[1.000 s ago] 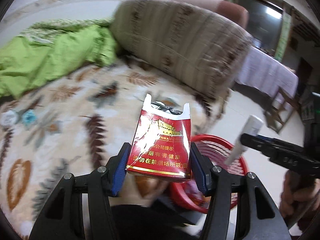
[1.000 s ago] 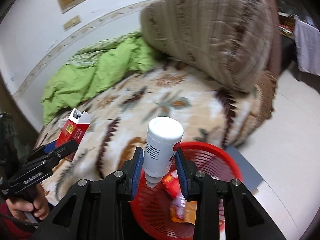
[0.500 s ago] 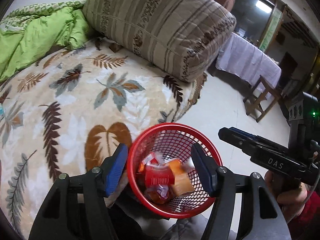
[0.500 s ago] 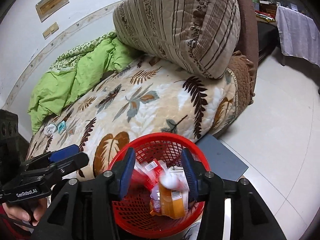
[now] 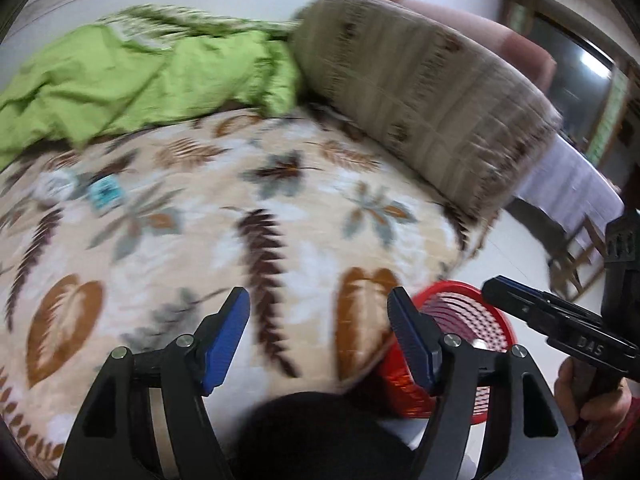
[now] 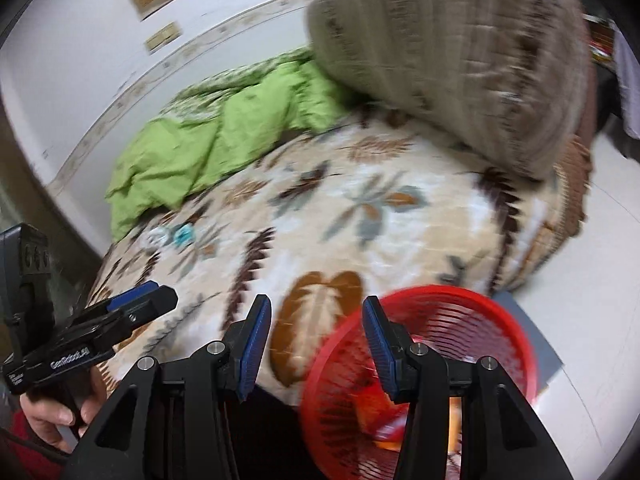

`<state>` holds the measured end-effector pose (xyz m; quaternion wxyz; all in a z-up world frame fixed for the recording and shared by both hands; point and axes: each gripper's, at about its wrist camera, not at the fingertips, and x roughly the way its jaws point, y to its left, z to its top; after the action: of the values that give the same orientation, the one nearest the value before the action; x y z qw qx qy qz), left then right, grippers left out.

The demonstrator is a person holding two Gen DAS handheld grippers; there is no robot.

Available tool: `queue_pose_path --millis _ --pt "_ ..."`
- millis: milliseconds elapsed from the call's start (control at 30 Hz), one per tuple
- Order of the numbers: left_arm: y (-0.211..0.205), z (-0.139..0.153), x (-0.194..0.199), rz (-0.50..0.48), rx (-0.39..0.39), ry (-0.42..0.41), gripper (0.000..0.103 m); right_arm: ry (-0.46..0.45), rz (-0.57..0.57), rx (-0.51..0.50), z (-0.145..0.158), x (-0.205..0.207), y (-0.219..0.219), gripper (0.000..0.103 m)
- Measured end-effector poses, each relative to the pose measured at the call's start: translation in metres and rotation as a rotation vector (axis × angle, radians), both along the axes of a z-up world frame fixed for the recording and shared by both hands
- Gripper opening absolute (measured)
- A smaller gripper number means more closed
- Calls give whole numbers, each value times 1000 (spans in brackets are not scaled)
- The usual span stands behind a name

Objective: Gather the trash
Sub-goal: 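Move both open tools back over the bed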

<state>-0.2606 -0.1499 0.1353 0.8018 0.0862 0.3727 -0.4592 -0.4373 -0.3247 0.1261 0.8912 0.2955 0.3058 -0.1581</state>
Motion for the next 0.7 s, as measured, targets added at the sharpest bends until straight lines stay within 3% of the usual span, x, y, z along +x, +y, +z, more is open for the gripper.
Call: queue_pose_path --millis 367,700 --pt "97 -15 74 340 34 -33 70 25 235 -34 -5 95 65 53" --pt "142 -28 114 503 38 -48 70 46 380 -78 -2 158 107 59"
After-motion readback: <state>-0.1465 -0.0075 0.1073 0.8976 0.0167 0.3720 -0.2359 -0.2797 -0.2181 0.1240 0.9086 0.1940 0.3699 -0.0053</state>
